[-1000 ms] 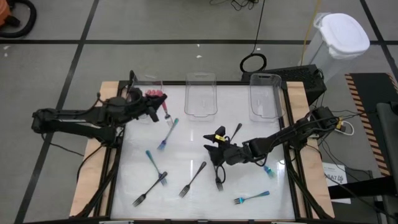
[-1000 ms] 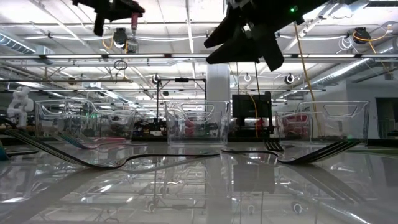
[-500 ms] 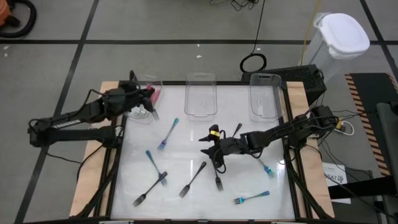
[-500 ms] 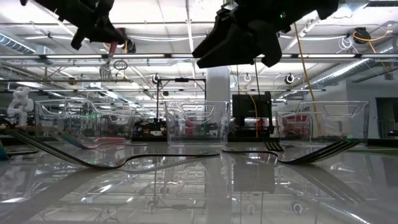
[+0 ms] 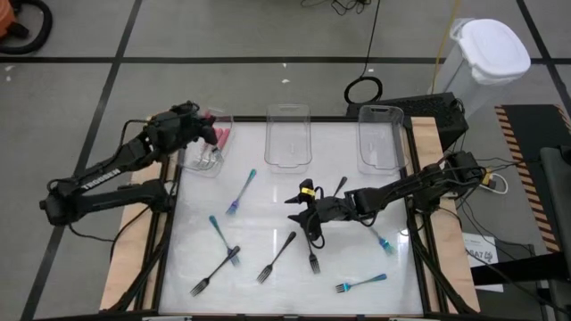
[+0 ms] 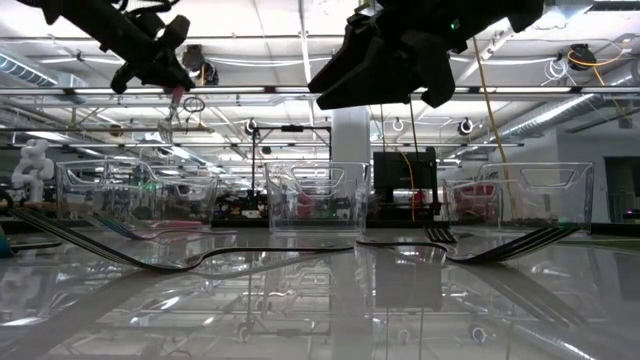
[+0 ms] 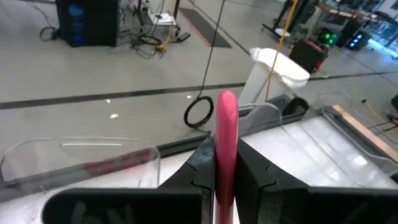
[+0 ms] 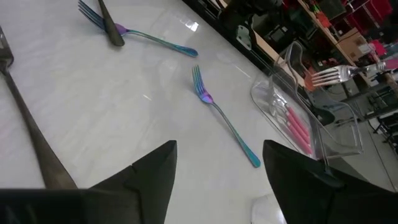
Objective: Sort silverware by color (type)
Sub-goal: Put the pink fork into the left transparent bin
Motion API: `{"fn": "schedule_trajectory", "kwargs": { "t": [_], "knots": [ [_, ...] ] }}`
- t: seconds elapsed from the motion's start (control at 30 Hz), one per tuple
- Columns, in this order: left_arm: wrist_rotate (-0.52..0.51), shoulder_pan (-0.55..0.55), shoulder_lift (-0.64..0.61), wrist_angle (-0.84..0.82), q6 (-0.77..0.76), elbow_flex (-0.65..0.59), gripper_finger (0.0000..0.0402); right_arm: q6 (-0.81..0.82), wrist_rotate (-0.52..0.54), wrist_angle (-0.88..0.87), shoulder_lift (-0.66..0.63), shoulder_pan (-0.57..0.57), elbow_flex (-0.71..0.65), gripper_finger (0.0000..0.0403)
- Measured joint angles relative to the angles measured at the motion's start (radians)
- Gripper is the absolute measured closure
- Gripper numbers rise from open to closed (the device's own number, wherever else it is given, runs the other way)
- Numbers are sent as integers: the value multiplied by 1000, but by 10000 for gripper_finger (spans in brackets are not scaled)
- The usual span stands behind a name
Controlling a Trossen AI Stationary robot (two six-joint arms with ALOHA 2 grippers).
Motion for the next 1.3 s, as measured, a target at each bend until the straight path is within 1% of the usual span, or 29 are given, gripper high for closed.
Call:
{"fn": "schedule_trajectory", "kwargs": {
  "t": [0.2, 0.4, 0.6, 0.8, 1.1, 1.3],
  "knots": [
    [115, 128, 95, 0, 27, 0, 374, -8, 0, 0, 0, 0, 0, 168],
    [137, 191, 187, 4, 54, 0, 374, -21, 0, 0, 0, 0, -1, 168],
    [146, 219, 230, 15, 95, 0, 374, -39, 0, 0, 0, 0, -1, 168],
    [148, 241, 247, 14, 92, 2, 374, -49, 0, 0, 0, -6, -1, 168],
    [139, 242, 312, 8, 91, 2, 362, -50, 0, 0, 0, -14, -1, 168],
    [129, 242, 332, 7, 96, 2, 359, -53, 0, 0, 0, -14, -1, 168]
  ]
}}
